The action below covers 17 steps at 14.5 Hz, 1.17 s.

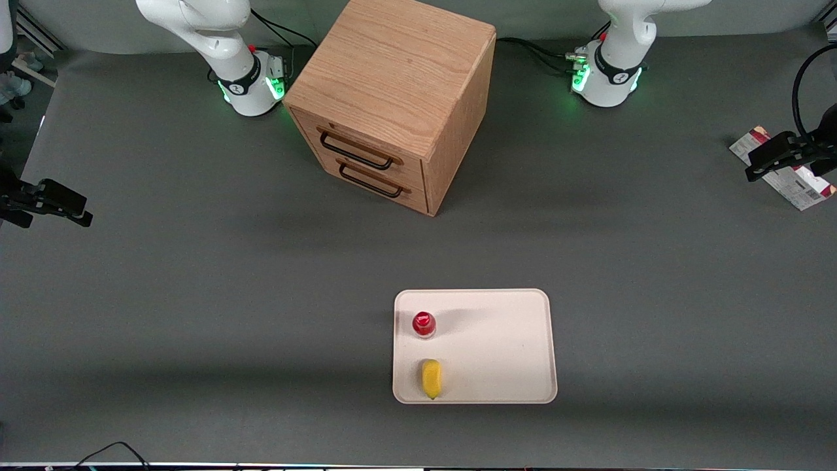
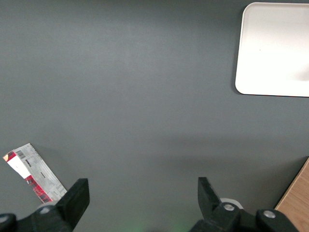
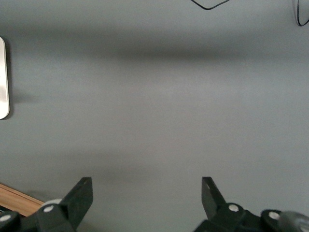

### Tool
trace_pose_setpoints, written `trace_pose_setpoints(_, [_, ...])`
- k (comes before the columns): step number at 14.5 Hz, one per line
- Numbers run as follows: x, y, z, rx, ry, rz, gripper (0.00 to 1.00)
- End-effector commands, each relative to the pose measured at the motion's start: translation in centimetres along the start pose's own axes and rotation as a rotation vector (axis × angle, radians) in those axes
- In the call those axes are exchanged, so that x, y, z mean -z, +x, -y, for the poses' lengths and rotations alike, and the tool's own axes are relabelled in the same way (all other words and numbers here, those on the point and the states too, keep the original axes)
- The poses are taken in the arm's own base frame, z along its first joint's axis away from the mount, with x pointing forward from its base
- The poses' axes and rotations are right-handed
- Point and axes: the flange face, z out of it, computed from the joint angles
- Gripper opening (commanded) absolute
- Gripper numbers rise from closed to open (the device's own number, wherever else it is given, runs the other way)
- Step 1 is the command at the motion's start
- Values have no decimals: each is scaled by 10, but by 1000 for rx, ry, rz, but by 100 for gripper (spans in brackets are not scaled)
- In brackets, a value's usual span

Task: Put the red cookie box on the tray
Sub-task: 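Lower the open left gripper over the red cookie box and close on it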

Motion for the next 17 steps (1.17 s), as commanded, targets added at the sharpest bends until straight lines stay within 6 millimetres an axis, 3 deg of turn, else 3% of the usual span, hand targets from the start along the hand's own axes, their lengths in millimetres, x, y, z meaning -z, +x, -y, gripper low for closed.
trace_pose_setpoints(1, [6,0,0,13,-20,-2,100])
trace_pose_setpoints(3, [3,1,5,16,-18,7,100])
trace_pose_setpoints(4, [0,1,18,41,-17,15,100])
trace_pose_setpoints(9, [-47,12,154,276,4,64,100])
trace_pose_setpoints(12, [-91,5,235,344,24,72,100])
trace_pose_setpoints(14, [-124,-7,280,331,51,46,100])
trace_pose_setpoints(17, [-176,-30,330,415,69,51,100])
